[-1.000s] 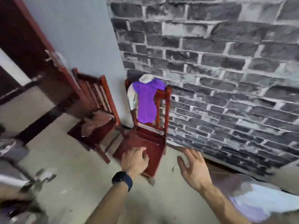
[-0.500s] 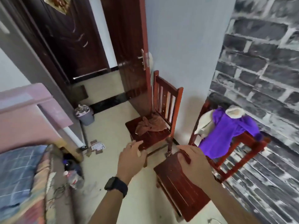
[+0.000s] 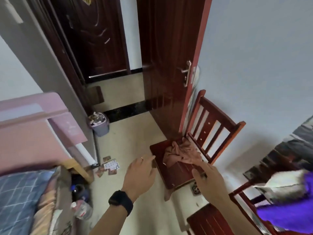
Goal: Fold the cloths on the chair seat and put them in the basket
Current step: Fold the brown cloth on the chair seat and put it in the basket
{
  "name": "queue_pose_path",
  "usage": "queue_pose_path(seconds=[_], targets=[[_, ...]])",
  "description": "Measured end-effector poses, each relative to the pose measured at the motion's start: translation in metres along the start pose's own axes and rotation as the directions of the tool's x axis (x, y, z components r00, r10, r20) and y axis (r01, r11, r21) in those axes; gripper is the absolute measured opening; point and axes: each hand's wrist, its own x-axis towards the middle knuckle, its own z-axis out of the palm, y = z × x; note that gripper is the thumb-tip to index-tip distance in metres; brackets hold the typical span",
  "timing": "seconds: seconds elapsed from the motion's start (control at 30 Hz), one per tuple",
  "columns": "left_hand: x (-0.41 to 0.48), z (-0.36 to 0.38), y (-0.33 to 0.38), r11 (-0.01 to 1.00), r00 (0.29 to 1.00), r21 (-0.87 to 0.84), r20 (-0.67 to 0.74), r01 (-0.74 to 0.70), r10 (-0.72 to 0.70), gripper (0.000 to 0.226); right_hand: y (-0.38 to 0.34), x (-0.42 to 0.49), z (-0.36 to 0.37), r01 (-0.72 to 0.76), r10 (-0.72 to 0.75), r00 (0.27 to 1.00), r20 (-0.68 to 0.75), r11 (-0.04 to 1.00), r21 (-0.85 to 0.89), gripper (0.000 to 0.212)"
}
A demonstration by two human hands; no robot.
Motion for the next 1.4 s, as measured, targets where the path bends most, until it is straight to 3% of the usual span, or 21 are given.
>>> queue_pose_path(seconds=[0.27,0.53,0.63,0.83,0.97,1.1,1.23,1.33,1.4], targets=[[0.121,0.012,-0.069,0.999,0.981,-0.008,0.187,-0.053,0.054,0.051,-0.002,0.081,0.072,-0.214,0.215,0.977,-0.014,0.976,0.041,0.028],[0.239,0.082,-0.107,0.98,0.888,0.096,0.445,-0.172,0.112,0.056,0.048,0.15,0.163,-0.52,0.519,0.853,0.048,0.841,0.149,0.028],[0.287,0.104,-0.112,0.967,0.851,0.115,0.506,-0.226,0.139,0.055,0.065,0.183,0.189,-0.648,0.641,0.76,0.101,0.739,0.187,0.028],[0.376,0.167,-0.132,0.921,0.767,0.169,0.616,-0.352,0.18,0.058,0.107,0.237,0.247,-0.873,0.837,0.48,0.264,0.425,0.239,0.038],[0.433,0.226,-0.143,0.891,0.733,0.182,0.647,-0.415,0.209,0.058,0.143,0.275,0.286,-0.929,0.892,0.337,0.302,0.261,0.264,0.047],[0.481,0.304,-0.16,0.855,0.68,0.166,0.686,-0.491,0.258,0.062,0.204,0.303,0.341,-0.932,0.922,0.25,0.297,0.146,0.331,0.054],[0.513,0.373,-0.189,0.72,0.545,0.204,0.791,-0.664,0.278,0.072,0.239,0.34,0.379,-0.914,0.966,0.091,0.24,-0.015,0.405,0.08],[0.522,0.39,-0.209,0.605,0.434,0.206,0.863,-0.769,0.258,0.076,0.254,0.365,0.396,-0.927,0.986,0.055,0.16,-0.009,0.374,0.087],[0.525,0.388,-0.211,0.63,0.403,0.175,0.884,-0.756,0.238,0.076,0.254,0.373,0.395,-0.937,0.988,0.069,0.136,0.017,0.349,0.066]])
